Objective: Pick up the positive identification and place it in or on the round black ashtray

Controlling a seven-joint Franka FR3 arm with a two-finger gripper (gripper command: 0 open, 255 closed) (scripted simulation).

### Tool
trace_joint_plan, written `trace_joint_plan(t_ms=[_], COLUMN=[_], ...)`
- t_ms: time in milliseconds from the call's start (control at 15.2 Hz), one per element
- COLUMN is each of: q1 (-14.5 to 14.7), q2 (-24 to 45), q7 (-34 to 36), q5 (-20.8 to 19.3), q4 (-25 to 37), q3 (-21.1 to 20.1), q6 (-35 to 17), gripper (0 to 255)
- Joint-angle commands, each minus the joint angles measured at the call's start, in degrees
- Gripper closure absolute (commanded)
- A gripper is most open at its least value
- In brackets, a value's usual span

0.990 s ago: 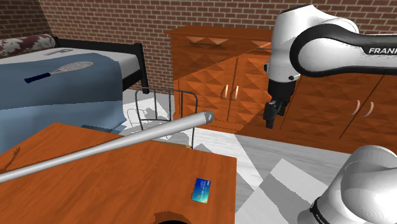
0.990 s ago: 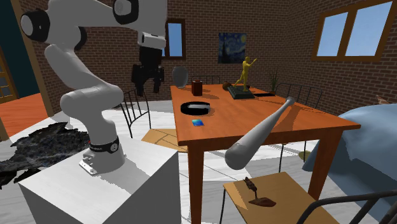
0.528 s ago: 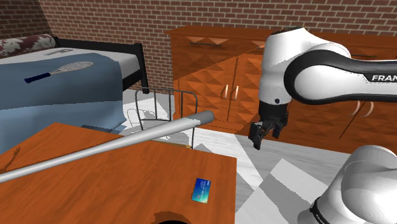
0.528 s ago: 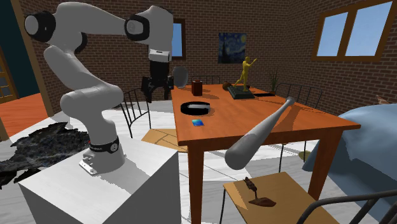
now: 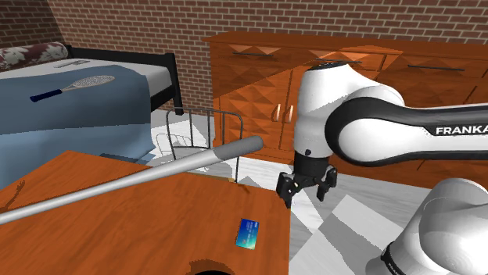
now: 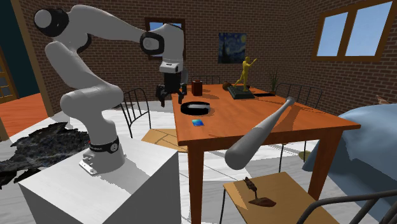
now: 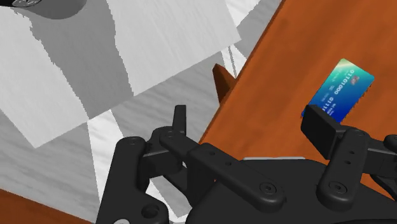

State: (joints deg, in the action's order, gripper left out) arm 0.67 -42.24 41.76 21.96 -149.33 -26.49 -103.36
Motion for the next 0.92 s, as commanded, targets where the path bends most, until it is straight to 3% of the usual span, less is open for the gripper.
trace_joint_plan(t_ms=[0, 396, 726, 858], q1=[-0.3, -3.8, -9.7, -10.2], q2=[2.0, 12.2, 23.6, 25.0], q7=[5.6, 21.2, 35.7, 36.8], q5=[3.0, 7.8, 6.3, 5.7], q4=[0.0, 3.8, 9.1, 9.1], q3=[-3.3, -13.7, -23.4, -24.4], q6=[-3.2, -13.8, -23.5, -25.0], gripper=[0, 0, 0, 0])
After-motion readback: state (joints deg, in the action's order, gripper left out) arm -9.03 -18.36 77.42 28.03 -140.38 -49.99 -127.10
